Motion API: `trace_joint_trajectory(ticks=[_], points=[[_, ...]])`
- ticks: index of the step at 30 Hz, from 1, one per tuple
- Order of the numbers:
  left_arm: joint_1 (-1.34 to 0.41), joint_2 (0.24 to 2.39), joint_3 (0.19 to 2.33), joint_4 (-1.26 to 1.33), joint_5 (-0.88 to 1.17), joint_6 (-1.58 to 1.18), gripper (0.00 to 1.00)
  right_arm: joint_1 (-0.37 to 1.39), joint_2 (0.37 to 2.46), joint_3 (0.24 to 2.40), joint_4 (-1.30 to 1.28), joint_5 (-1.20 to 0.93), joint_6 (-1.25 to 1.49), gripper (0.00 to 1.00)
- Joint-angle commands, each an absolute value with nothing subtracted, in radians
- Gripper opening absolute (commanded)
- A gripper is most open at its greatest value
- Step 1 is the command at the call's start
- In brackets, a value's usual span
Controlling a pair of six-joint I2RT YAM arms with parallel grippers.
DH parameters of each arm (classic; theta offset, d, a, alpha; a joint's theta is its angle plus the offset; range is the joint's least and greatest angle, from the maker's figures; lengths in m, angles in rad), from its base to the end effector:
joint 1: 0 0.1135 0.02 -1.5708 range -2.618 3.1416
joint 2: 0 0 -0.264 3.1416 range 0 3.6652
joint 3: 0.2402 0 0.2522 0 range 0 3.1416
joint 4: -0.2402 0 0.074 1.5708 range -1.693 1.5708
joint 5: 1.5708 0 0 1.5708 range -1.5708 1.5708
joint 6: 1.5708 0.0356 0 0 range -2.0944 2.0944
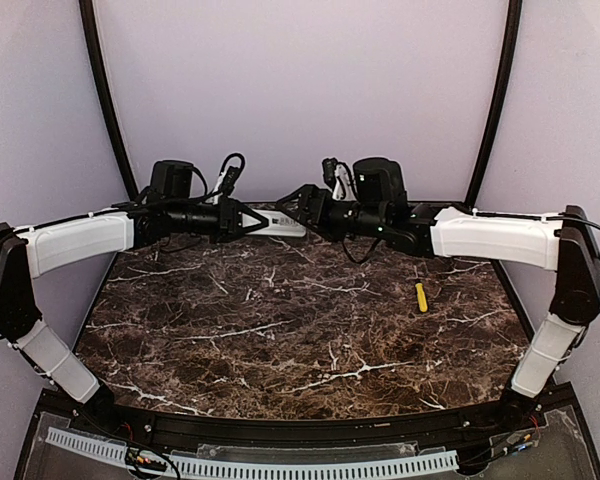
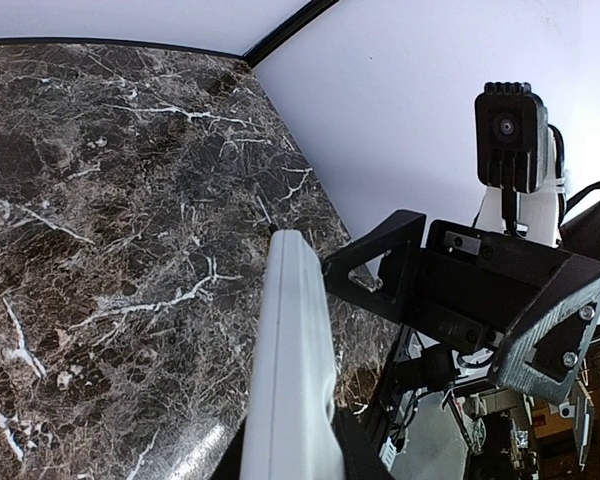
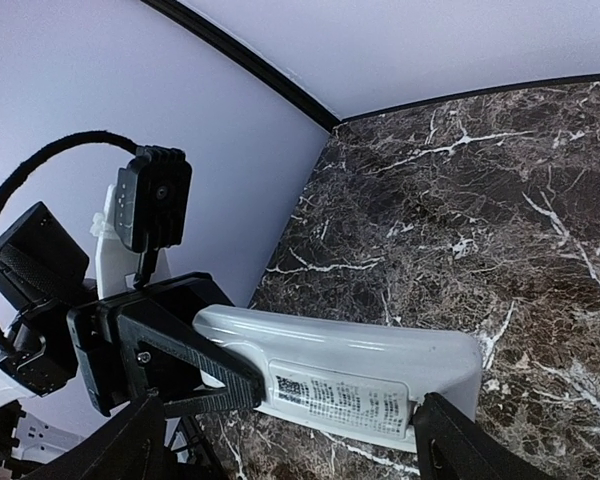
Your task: Unload the batteries from the remote control
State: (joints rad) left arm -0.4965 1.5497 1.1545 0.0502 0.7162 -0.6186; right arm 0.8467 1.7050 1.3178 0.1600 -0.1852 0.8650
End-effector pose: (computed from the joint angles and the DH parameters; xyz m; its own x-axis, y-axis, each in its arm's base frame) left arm 0.3041 -0.1913 0.3044 -0.7656 -0.0827 -0.6379 0.5629 0.3940 -0.7266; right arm 0.2674 0.3122 0.3136 -0.7476 0.2838 -0.6004 -0.4411 0.4636 0.7684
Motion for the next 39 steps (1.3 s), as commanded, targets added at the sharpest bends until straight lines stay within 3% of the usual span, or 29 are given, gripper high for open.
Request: trace_joint_trajectory(ticks=[1,28,39], points=[[-0.498,1.500,1.147,0.047,0.732,-0.593,0.00,0.863,1.730,1.355,0.125,-0.157,0.835,0.85],[-0.499,1.490,1.147,0.043,0.735,-0.581,0.00,0.897,1.743,1.440,-0.080,-0.015,0.695,0.85],[-0.499,1.496,1.147,0.044,0.738,-0.583,0.00,0.897,1.756,1.472,-0.071,-0.073,0.667,0.86]])
